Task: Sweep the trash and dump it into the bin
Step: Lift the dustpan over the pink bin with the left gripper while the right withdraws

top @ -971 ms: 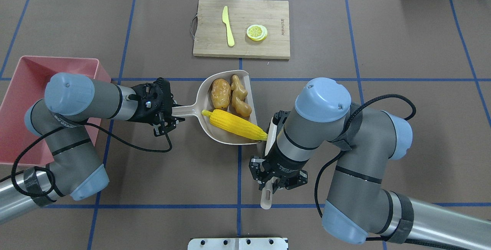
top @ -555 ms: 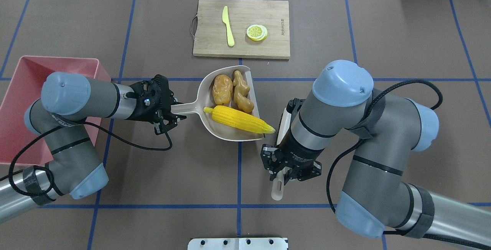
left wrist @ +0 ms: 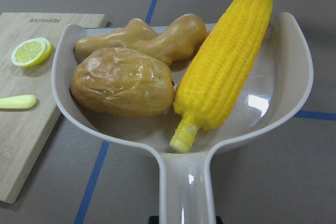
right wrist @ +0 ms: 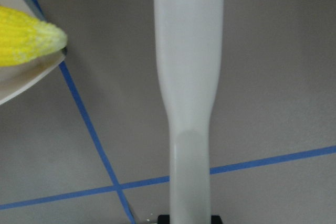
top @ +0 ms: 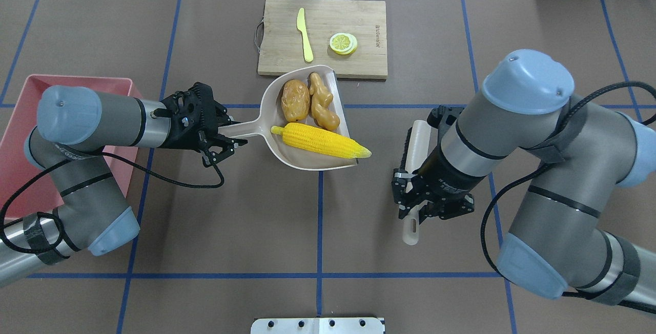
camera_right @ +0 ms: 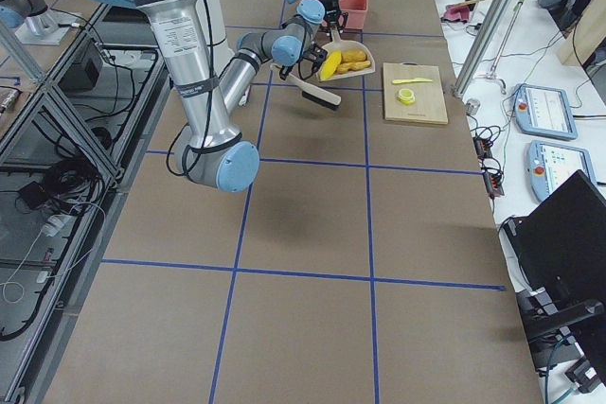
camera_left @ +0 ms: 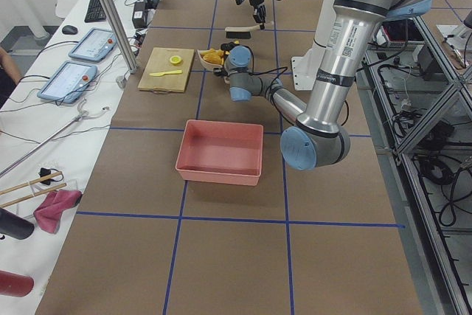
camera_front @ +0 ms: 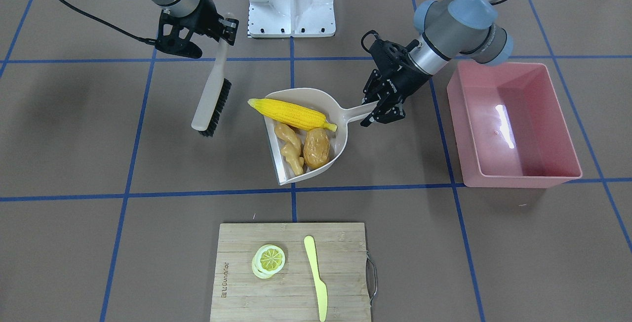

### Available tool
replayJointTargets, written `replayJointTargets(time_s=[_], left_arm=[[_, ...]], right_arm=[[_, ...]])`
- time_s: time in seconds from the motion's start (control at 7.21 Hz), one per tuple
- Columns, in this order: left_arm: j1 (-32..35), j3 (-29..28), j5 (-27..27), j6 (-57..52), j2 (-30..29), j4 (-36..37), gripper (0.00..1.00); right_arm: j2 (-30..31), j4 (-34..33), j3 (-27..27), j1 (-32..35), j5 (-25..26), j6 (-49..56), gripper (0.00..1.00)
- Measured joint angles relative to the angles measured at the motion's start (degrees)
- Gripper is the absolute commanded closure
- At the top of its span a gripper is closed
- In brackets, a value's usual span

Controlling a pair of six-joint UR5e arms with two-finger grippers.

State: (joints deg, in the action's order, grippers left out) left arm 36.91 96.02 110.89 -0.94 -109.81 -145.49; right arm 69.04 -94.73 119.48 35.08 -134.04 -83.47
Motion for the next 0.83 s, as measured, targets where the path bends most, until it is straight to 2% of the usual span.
replayJointTargets(time_s=[0.56, 0.83], left_arm=[[3.0, -0.3, 0.3, 6.3, 2.7, -10.4, 1.0], [7.1, 2.9, 0.4, 6.6, 4.5, -9.3, 1.0]], right_arm=[[9.9, -0.7, 2.7, 8.1, -0.3, 19.8, 1.0], [11.9, -8.6, 3.9, 13.4, -0.7, 34.6, 1.0]])
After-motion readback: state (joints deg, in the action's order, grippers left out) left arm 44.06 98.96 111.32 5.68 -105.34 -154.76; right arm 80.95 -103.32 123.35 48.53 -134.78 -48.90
